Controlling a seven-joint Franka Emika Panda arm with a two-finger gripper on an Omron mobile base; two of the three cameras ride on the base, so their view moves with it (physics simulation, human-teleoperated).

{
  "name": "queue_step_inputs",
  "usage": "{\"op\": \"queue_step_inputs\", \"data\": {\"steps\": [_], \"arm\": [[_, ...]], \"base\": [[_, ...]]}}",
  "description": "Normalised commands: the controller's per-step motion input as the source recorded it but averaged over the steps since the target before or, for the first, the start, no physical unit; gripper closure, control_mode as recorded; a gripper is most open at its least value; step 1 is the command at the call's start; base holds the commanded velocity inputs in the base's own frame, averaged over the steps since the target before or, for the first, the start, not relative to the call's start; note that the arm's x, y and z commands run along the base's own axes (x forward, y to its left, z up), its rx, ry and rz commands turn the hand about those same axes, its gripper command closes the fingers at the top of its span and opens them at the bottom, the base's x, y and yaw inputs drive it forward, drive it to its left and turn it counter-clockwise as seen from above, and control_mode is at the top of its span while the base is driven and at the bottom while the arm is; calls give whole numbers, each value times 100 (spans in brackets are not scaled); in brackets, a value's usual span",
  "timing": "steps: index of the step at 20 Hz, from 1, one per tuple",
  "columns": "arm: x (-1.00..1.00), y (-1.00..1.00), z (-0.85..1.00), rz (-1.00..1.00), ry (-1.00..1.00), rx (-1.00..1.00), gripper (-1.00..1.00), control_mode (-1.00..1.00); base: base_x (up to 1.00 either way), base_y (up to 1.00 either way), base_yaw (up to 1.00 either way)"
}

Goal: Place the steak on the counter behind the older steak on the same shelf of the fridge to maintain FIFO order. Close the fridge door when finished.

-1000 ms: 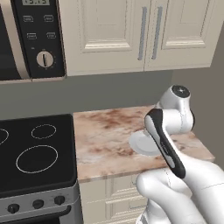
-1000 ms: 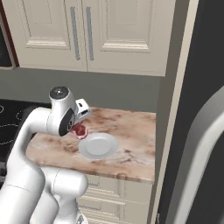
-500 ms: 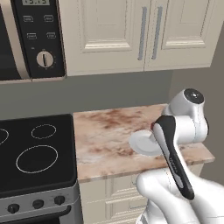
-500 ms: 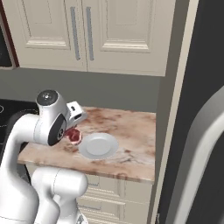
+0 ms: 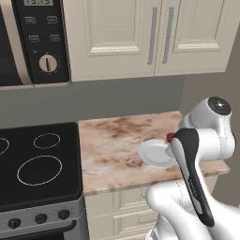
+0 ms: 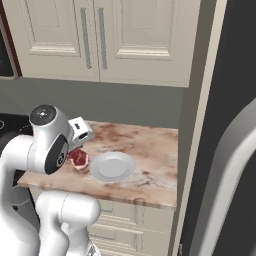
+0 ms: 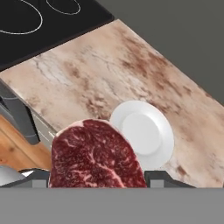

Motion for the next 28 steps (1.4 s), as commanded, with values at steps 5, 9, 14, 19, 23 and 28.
{"op": "queue_step_inputs", "data": {"steps": [5, 9, 14, 19, 23, 28], "arm": [[-16, 9, 23, 0, -2, -2, 100, -100], [0, 27, 1, 0, 0, -4, 100, -100], [0, 0, 0, 0, 0, 0, 100, -100], [0, 0, -3, 0, 0, 0, 100, -100], [0, 0, 0, 0, 0, 0, 100, 100], [0, 0, 0, 0, 0, 0, 100, 100]], "base": [[0, 0, 0], [0, 0, 0], [0, 0, 0], [0, 0, 0], [-23, 8, 0], [-45, 52, 0]]}}
